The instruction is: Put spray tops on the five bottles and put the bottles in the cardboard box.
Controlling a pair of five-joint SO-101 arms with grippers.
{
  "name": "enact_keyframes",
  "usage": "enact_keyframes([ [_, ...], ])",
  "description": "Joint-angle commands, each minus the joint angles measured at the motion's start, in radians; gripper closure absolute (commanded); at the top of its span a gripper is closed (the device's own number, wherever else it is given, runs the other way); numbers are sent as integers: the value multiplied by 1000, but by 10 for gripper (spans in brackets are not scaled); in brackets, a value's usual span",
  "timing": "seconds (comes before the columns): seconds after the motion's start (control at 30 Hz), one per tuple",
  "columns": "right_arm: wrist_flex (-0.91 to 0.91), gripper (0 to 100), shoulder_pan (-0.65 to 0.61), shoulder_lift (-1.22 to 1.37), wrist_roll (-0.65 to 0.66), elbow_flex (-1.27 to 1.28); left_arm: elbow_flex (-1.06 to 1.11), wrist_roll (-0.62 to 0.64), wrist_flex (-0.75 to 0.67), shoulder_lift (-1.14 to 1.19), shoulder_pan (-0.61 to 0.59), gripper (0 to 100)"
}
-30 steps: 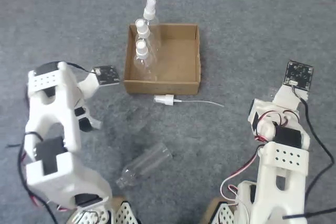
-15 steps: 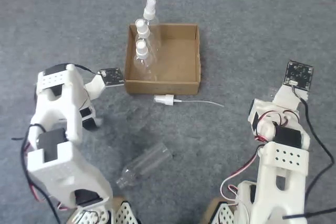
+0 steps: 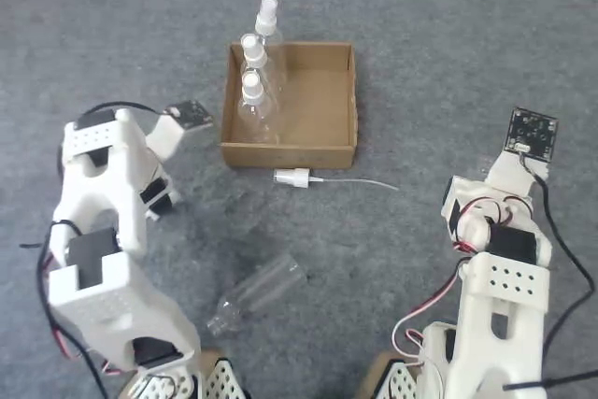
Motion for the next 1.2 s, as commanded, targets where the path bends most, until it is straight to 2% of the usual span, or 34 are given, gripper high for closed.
enact_keyframes([
  [0.0, -27, 919, 4, -42, 28, -14, -53, 92, -12, -20, 8, 913],
  [0.27, -27, 919, 4, -42, 28, -12, -117, 109, 127, -20, 6, 910],
  [0.37, -27, 919, 4, -42, 28, -12, -142, 107, 133, -11, -2, 894],
  [0.5, -27, 919, 4, -44, 28, -12, -130, 107, 130, -8, -14, 817],
  [0.7, -27, 919, 4, -44, 28, -12, -91, 106, 124, -8, -15, 814],
  [0.93, -27, 919, 5, -44, 28, -12, 36, 106, -29, -8, -11, 889],
  [1.17, -25, 920, 5, -44, 28, -12, 31, 109, 2, -21, -11, 962],
])
